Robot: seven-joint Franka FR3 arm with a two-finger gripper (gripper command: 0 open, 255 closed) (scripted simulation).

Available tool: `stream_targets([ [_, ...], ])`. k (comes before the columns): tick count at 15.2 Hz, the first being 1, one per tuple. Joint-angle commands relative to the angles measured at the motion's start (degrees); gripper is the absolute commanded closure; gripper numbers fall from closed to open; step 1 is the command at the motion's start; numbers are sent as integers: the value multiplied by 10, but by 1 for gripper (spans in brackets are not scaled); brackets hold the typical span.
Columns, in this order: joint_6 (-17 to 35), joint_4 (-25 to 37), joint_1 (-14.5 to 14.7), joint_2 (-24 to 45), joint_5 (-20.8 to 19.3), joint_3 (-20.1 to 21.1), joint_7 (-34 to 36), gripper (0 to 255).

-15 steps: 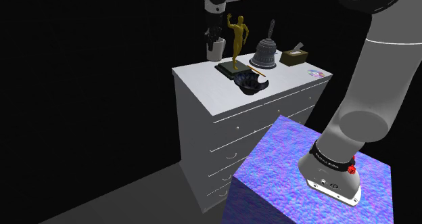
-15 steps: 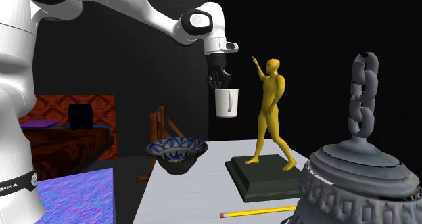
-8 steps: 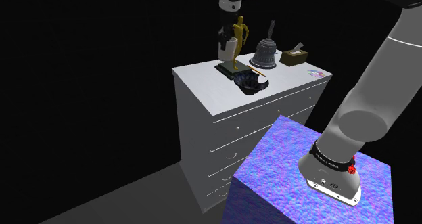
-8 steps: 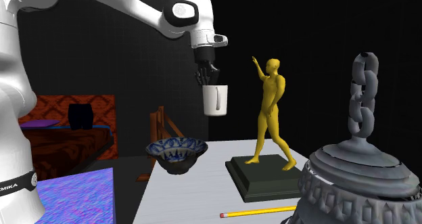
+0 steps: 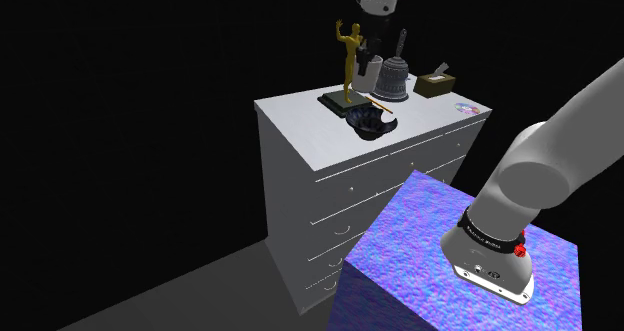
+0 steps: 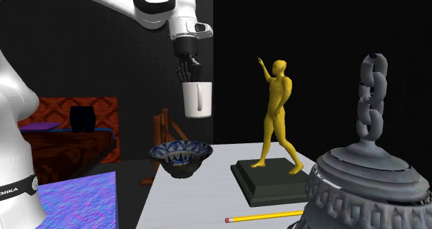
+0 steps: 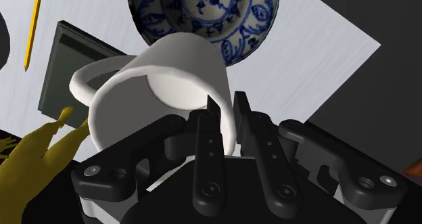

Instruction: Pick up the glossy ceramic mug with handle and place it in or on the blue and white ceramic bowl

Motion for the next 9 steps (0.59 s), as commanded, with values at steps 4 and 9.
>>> stream_targets([
  [4, -19, -74, -15, -94, -14, -14, -22, 255],
  [9, 20, -108, -16, -90, -15, -16, -21, 255],
])
